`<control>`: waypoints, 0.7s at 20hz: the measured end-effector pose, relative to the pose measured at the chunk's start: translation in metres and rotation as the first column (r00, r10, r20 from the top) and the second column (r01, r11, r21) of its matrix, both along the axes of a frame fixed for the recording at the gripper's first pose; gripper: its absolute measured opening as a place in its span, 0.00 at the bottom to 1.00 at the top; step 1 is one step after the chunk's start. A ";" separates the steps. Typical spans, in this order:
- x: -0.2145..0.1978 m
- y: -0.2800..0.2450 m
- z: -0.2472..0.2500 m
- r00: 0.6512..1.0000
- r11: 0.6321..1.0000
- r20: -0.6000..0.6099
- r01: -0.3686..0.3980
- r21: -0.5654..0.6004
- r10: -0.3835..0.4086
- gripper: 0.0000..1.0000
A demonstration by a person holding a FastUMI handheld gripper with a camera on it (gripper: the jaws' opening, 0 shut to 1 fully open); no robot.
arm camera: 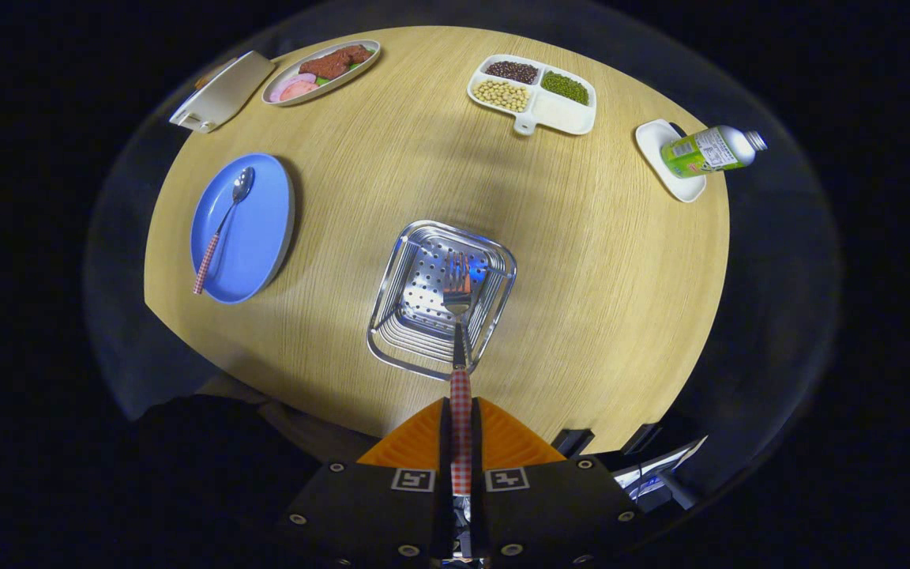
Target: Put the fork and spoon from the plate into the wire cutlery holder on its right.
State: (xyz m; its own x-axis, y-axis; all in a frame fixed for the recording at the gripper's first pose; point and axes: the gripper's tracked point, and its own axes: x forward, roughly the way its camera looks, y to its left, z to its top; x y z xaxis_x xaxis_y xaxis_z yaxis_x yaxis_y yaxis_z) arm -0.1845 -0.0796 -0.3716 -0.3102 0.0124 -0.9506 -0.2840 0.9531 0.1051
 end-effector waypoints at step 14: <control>0.021 0.008 0.010 0.979 0.988 0.137 0.155 -0.017 -0.151 0.17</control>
